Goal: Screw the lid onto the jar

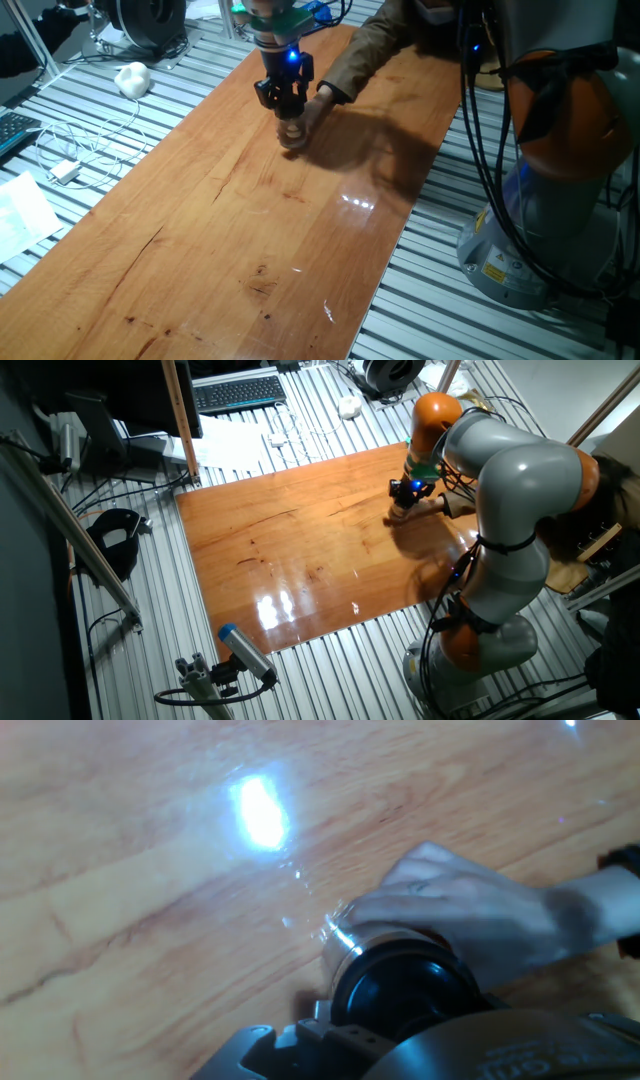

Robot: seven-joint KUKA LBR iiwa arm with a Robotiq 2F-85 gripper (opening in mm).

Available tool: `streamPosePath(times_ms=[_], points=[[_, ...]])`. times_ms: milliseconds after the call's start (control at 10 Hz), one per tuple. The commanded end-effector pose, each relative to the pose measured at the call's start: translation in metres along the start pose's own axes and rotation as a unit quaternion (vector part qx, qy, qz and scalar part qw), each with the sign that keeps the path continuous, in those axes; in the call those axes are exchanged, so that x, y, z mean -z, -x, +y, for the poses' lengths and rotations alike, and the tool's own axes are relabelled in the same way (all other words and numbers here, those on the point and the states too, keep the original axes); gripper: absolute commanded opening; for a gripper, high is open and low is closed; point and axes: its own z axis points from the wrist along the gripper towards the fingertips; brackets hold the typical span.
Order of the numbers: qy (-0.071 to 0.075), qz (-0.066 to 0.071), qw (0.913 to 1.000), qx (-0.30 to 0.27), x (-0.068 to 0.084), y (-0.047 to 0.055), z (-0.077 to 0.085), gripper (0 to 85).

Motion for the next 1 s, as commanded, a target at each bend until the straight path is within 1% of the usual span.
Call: streamPosePath(times_ms=[0,100,200,500,600,700,800,900], points=[[0.000,0.006,0.9917,-0.128,-0.0010,-0.0010,0.0003,51.0],[-0.001,0.002,0.9902,-0.140,-0.0019,-0.0025,0.0010,51.0],[-0.001,0.002,0.9886,-0.150,-0.0025,-0.0034,0.0011,51.0],[-0.004,0.004,0.9893,-0.146,-0.0029,-0.0040,0.0007,51.0],[-0.005,0.008,0.9900,-0.141,-0.0029,-0.0041,0.0006,68.0],[-0.008,0.008,0.9903,-0.138,-0.0029,-0.0040,0.0009,68.0],[-0.008,0.008,0.9904,-0.138,-0.0033,-0.0040,0.0009,85.0],[-0.008,0.011,0.9909,-0.134,-0.0034,-0.0040,0.0009,85.0]])
